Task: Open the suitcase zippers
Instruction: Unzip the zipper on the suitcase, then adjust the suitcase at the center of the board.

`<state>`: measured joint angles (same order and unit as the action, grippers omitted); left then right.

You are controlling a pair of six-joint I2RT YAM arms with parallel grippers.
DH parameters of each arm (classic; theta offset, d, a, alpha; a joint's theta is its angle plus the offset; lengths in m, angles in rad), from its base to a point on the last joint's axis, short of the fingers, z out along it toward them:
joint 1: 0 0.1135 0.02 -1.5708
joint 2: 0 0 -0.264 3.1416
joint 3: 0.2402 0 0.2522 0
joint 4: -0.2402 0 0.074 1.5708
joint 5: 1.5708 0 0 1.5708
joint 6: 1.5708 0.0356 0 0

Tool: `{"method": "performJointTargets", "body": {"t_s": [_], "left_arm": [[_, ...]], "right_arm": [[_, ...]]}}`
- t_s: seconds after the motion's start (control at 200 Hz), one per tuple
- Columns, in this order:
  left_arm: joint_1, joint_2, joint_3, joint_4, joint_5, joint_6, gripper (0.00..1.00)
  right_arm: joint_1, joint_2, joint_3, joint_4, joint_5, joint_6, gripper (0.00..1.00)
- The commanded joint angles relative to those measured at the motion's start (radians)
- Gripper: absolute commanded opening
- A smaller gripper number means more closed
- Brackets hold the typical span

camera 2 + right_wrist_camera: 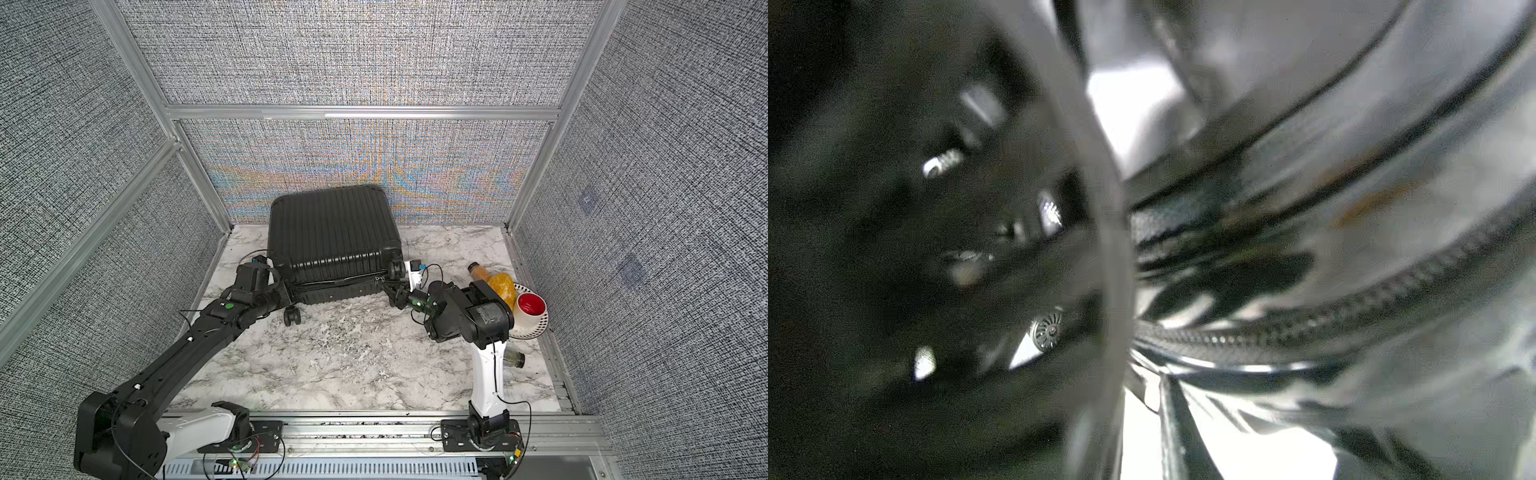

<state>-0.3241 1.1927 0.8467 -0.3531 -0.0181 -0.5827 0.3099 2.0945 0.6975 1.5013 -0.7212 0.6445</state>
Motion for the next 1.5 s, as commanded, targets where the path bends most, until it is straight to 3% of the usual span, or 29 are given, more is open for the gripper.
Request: {"method": "performJointTargets", "body": {"t_s": [0.0,0.19,0.34,0.49,0.746,0.991,1.296,1.496], "left_arm": [[0.0,0.002,0.006,-0.011,-0.011,0.011,0.26],[0.0,0.001,0.003,-0.015,-0.03,0.001,0.26],[0.001,-0.01,0.0,-0.029,-0.071,-0.008,0.23],[0.001,0.0,0.021,-0.077,-0.123,0.025,0.0],[0.002,0.0,0.026,-0.093,-0.168,0.103,0.0],[0.003,0.007,0.049,-0.096,-0.135,0.16,0.0],[0.003,0.015,0.052,-0.106,-0.118,0.198,0.0],[0.018,0.048,0.081,-0.121,-0.146,0.216,0.0]], "right_arm": [[0.002,0.001,0.004,0.054,0.0,0.018,0.13],[0.0,-0.01,-0.003,0.051,0.003,0.019,0.0],[-0.012,-0.058,-0.055,0.014,0.07,-0.002,0.0],[-0.036,-0.114,-0.088,-0.091,0.146,-0.044,0.0],[-0.071,-0.215,-0.098,-0.305,0.245,-0.139,0.0],[-0.091,-0.275,-0.019,-0.546,0.32,-0.229,0.0],[-0.131,-0.237,0.176,-0.822,0.338,-0.285,0.0],[-0.143,-0.228,0.248,-0.916,0.24,-0.347,0.0]]}}
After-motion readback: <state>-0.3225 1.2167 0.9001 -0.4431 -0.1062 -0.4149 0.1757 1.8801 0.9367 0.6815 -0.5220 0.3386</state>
